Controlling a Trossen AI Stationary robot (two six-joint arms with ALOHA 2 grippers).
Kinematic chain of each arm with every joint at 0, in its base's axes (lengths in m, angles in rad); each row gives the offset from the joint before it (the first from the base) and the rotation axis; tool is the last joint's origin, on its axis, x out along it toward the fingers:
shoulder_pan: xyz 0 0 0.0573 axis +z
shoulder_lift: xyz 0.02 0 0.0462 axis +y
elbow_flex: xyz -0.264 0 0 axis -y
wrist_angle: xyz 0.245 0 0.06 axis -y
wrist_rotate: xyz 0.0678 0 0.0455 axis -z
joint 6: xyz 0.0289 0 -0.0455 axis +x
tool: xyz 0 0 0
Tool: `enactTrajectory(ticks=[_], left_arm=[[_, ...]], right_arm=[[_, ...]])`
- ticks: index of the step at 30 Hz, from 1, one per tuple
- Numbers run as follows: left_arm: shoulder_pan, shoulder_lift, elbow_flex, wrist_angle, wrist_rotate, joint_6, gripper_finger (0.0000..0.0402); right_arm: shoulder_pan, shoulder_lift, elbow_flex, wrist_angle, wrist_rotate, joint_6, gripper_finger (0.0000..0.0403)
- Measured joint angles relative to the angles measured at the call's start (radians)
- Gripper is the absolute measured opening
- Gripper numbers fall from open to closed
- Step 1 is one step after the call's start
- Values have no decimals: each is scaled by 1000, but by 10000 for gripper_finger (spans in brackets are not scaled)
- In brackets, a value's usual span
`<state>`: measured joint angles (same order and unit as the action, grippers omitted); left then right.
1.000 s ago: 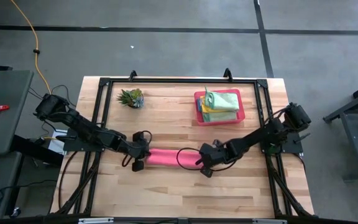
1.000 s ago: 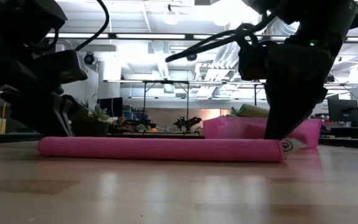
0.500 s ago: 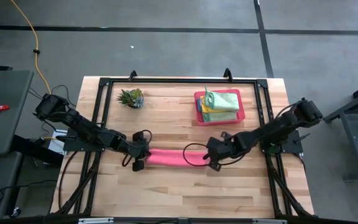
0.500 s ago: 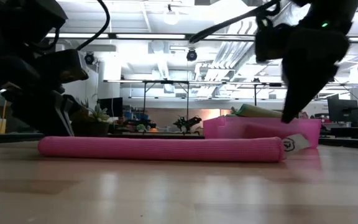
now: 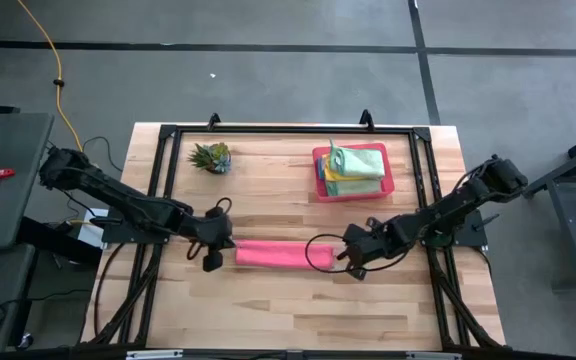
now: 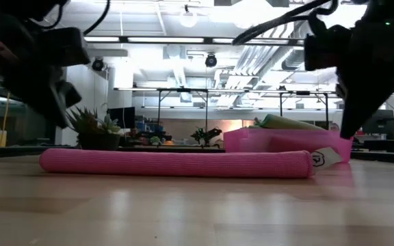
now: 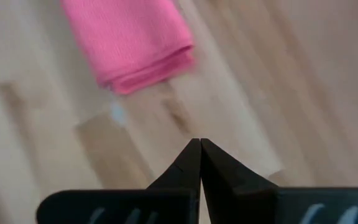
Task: Fold microfiber towels
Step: Fold the pink microfiber cloth
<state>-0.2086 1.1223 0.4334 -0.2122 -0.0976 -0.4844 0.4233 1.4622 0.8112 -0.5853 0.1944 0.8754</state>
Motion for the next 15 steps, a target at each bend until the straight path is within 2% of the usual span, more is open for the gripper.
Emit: enactTrajectory(ticks=[5,9,15], left_arm=[[-22,-74,-32,-180,-10,-9,0],[-23,-23,-38,-173,-9,22,0],[-27,144,-38,-29,-27,51,0]], right_arm=[[29,-103,-148,237,-5,147,0],[30,-174,-253,451,-4,225,0],[18,-185,-344,685,-5,381,2]])
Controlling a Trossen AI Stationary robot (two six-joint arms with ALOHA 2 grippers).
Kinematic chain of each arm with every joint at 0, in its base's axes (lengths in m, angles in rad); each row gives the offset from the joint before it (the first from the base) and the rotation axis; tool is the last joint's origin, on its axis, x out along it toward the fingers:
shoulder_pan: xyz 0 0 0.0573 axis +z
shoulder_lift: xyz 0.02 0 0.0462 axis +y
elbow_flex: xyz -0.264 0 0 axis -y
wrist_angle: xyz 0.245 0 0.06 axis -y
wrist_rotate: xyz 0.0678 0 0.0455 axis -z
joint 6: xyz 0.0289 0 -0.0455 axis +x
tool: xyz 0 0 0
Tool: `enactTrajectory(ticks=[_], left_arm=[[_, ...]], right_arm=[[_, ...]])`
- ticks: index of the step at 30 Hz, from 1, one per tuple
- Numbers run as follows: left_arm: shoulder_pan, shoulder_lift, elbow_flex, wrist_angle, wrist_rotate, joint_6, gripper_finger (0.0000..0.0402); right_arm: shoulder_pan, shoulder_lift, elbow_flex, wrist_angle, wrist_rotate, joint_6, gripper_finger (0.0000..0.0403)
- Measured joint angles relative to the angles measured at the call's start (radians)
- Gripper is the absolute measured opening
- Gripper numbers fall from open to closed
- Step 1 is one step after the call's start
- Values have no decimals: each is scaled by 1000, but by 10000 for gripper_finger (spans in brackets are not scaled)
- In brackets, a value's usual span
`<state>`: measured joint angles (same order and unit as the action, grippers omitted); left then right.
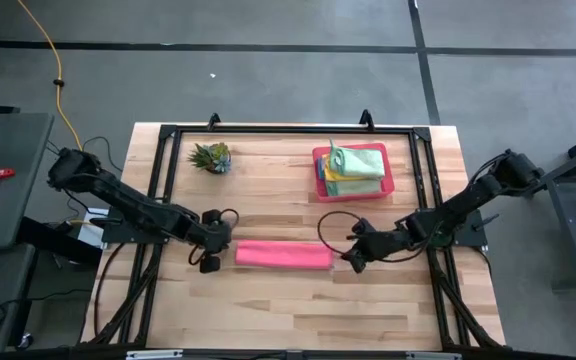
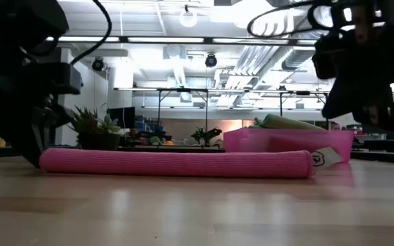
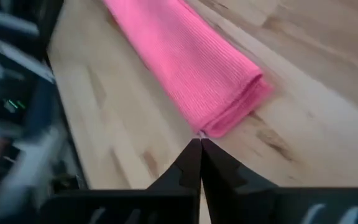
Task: Fold microfiber towels
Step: Fold the pink microfiber cloth
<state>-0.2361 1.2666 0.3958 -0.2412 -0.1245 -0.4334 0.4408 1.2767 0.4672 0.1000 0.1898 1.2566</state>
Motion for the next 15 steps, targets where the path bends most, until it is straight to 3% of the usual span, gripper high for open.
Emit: enactTrajectory(ticks=[6,15], left_arm=[[-2,68,7,31,-17,-7,0],[-1,44,0,46,-25,-24,0]], right_arm=[[-25,20,-24,110,-19,162,50],[-110,104,-25,138,-125,264,239]])
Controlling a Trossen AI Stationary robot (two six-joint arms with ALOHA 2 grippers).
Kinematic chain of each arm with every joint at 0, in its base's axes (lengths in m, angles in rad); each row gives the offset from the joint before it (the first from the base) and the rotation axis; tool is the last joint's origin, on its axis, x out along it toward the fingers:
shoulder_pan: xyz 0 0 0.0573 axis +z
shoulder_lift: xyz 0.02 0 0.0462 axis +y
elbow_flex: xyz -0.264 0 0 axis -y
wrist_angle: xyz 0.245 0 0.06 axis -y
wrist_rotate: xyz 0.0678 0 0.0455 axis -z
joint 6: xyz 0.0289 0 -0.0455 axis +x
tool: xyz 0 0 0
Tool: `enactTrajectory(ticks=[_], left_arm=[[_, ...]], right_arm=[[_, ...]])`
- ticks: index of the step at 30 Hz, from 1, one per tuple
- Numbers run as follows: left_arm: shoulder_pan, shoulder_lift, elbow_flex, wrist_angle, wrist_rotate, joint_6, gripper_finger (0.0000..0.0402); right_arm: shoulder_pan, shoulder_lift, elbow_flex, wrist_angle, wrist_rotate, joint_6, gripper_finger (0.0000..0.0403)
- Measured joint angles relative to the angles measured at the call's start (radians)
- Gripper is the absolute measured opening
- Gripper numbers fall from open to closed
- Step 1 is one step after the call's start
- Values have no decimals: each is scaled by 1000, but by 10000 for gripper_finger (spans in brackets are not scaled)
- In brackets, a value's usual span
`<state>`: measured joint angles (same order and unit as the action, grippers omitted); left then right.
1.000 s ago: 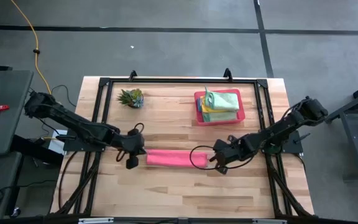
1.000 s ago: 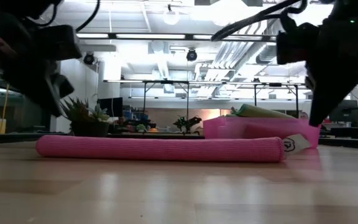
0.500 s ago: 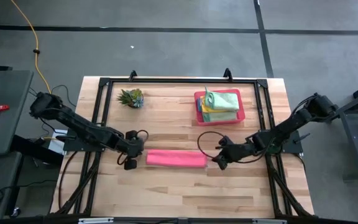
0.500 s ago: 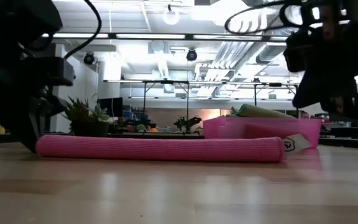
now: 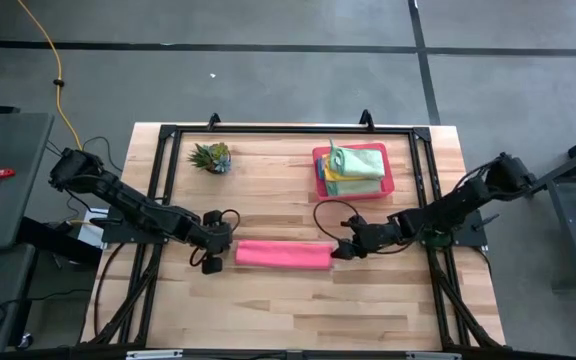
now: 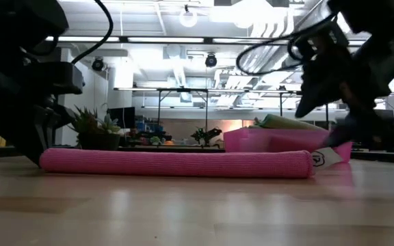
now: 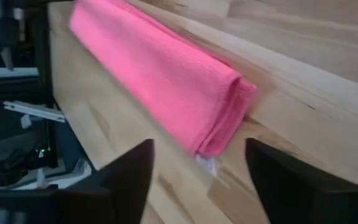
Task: Fold microfiber towels
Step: Fold the pink microfiber cloth
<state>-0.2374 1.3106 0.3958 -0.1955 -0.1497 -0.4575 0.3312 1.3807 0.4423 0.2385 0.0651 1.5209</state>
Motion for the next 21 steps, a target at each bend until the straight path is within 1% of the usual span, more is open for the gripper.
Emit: enactTrajectory(ticks=[3,6,13,21], left_arm=[[-7,5,0,2,-4,-12,0],[-15,6,0,6,-16,-14,0],[-14,7,-1,12,-19,-31,0],[-14,7,-1,24,-21,-45,0]], right_arm=[[-12,57,0,29,-40,37,284],[-12,115,0,89,-44,82,302],[-10,226,7,259,-43,189,304],[-10,303,86,245,17,229,304]])
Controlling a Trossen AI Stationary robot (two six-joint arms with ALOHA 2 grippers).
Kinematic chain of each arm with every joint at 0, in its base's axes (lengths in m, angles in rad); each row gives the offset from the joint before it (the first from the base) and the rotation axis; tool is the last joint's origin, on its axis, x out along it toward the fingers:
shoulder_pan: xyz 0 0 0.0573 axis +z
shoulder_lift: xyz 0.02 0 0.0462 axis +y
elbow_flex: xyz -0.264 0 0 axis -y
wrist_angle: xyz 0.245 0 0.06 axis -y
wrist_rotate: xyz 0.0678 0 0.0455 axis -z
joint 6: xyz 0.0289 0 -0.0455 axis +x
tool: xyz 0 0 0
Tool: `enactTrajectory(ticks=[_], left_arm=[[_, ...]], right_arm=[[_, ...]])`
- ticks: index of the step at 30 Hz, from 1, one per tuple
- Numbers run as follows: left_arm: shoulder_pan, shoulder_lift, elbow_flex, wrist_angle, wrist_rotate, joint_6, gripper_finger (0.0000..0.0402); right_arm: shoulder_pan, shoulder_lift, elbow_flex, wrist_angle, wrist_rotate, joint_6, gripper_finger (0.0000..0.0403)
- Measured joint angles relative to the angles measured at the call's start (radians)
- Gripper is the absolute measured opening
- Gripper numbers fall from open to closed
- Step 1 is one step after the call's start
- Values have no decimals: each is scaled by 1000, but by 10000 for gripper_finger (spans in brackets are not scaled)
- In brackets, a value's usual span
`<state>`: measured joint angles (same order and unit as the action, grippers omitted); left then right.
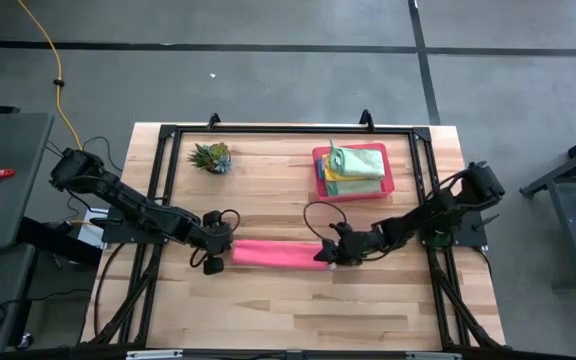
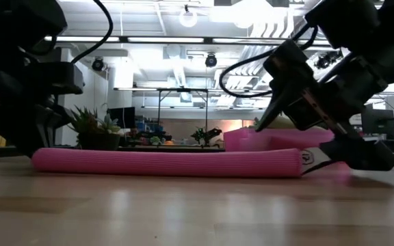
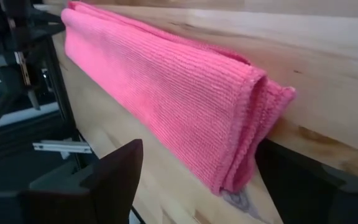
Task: Fold microfiber towels
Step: Fold the pink microfiber cloth
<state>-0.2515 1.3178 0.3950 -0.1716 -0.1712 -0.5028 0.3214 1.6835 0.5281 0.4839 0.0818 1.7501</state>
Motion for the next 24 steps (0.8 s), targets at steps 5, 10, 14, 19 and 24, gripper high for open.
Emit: enactTrajectory(ticks=[5,10,14,19,24], left_arm=[[0,0,0,5,-2,-2,0],[0,0,0,11,-2,-2,0],[0,1,0,18,-13,-34,0],[0,1,0,20,-16,-36,0],[4,12,-1,102,-54,-29,0]], right_arm=[[1,9,17,-8,31,0,300],[0,11,17,-20,46,7,236],[-2,12,15,-31,93,22,133],[-2,12,14,-27,84,-21,13],[-2,-13,14,-79,64,-32,8]])
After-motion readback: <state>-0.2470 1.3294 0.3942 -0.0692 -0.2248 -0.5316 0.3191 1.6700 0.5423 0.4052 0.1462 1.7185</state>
